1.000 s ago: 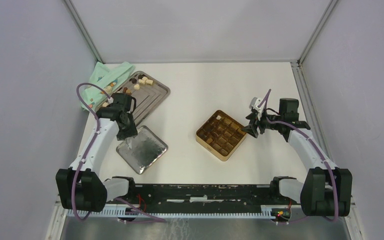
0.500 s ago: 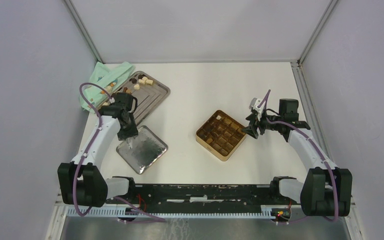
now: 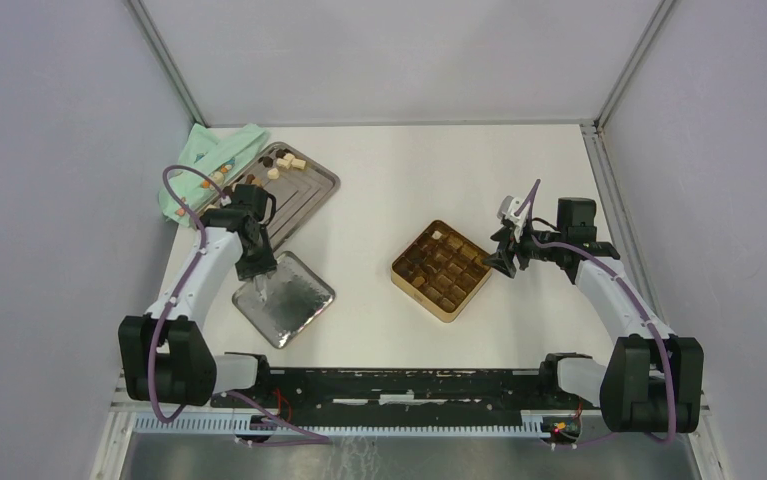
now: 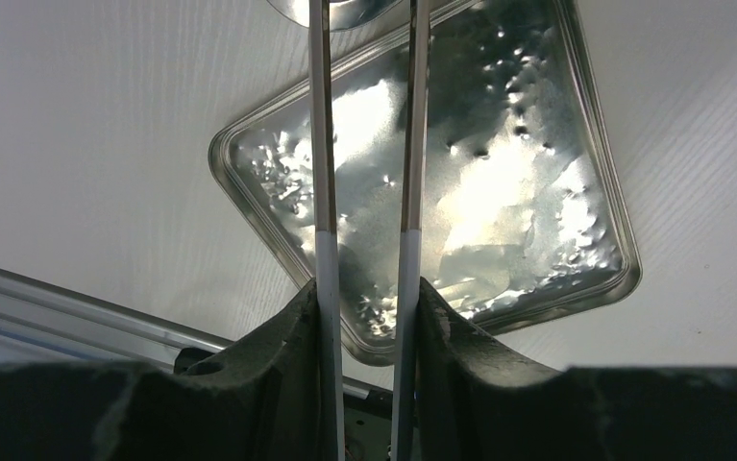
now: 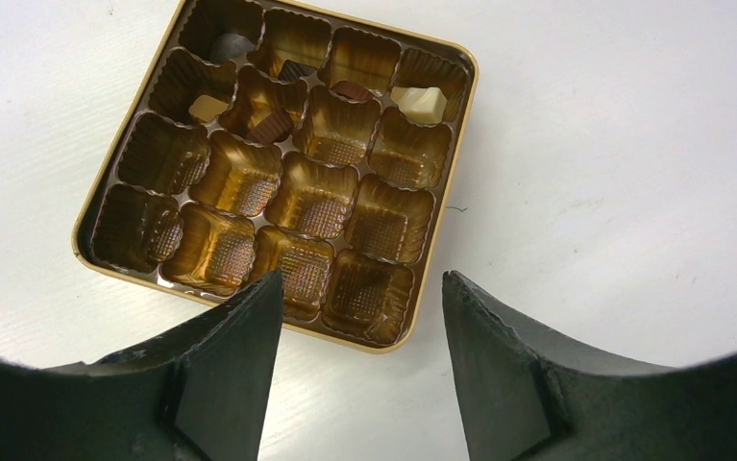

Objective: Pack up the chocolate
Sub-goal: Pick up the fake chocolate from the plate.

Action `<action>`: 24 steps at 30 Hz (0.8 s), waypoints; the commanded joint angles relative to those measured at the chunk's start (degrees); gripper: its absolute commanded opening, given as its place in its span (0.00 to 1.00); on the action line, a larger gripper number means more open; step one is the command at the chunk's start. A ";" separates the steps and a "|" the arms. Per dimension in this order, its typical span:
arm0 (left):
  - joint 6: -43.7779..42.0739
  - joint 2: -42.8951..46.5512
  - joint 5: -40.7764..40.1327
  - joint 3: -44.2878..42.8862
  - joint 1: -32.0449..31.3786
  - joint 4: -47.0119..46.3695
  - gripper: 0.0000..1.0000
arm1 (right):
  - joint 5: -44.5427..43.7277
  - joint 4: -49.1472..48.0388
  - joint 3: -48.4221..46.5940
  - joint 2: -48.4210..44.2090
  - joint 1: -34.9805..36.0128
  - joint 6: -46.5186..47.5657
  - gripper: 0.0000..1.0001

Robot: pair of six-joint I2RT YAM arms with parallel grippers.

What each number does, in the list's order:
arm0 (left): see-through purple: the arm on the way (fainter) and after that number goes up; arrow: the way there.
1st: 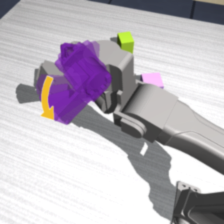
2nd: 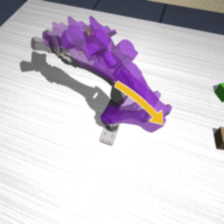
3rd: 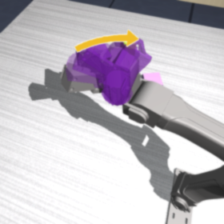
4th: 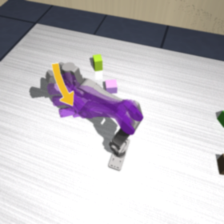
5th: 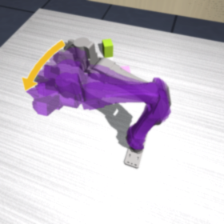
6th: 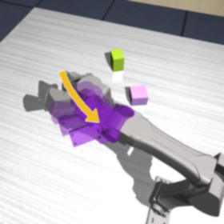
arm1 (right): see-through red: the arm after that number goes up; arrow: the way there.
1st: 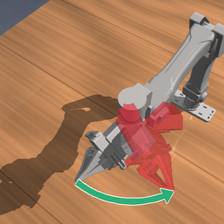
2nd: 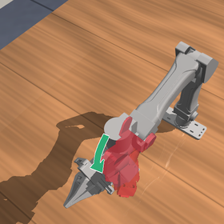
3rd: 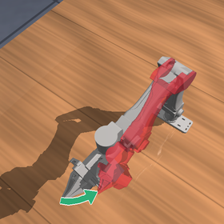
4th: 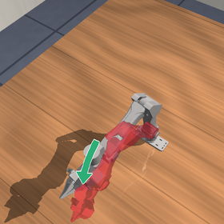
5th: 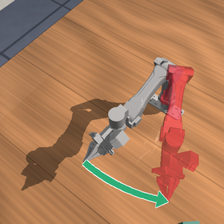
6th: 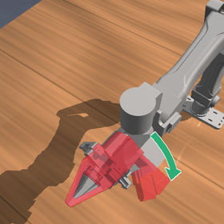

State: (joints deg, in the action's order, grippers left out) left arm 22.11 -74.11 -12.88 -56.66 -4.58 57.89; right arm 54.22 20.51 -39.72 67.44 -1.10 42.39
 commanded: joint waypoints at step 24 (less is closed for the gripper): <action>0.06 19.56 27.82 0.08 -3.91 -10.98 0.02 | 1.42 0.11 -0.88 -1.31 0.13 2.61 0.68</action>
State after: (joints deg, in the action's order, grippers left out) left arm 22.09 -59.31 2.42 -56.71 -6.15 54.68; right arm 54.22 20.71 -39.72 67.44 -1.13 43.64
